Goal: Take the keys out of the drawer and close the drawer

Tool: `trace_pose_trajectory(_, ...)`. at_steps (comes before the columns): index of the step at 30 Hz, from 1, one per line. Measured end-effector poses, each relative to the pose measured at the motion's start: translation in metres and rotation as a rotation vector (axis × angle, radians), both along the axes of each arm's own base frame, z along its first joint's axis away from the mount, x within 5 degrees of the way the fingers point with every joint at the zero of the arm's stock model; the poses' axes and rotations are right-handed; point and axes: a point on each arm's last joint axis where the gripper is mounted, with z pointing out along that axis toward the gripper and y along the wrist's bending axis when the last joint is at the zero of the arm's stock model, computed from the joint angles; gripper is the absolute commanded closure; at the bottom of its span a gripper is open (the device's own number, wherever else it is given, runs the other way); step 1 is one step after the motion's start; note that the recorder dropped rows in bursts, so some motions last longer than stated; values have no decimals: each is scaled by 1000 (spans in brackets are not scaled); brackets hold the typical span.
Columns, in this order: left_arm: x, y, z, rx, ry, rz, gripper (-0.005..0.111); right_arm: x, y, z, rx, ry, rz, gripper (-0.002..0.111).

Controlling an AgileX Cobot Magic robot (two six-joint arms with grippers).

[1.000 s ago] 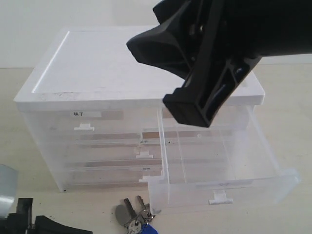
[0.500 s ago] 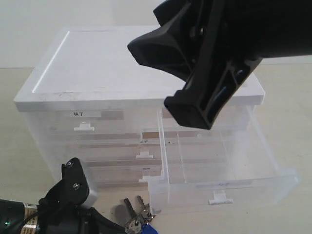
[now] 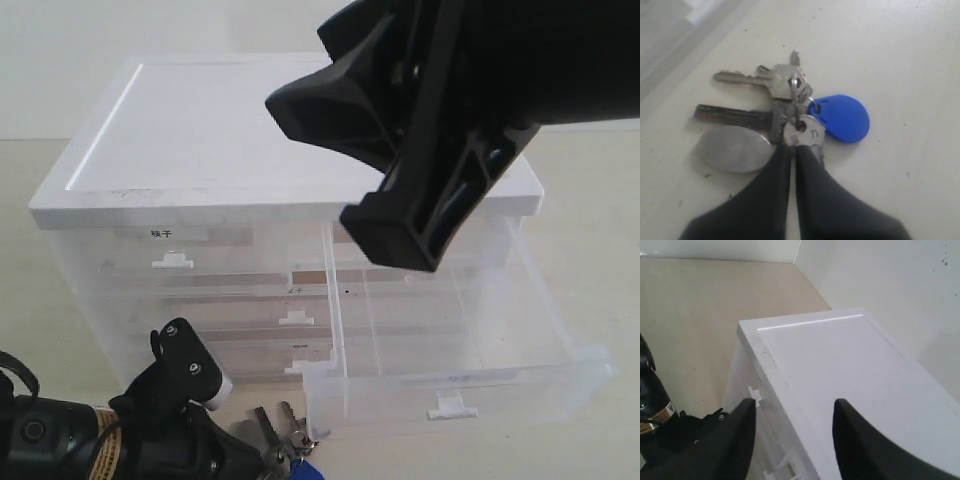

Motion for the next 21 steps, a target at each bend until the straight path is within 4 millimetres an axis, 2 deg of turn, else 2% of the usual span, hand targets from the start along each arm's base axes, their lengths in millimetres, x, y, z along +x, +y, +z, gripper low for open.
trace_pose_trajectory(13, 2, 2, -1, 16, -12, 24, 102, 0, 0, 0, 1, 4, -3, 65)
trace_pose_trajectory(17, -8, -2, 4, -79, -5, -55, 102, 0, 0, 0, 2, 5, -3, 65)
trace_pose_trajectory(21, -14, -2, 5, -93, 5, -96, 102, 0, 0, 0, 1, 8, -4, 65)
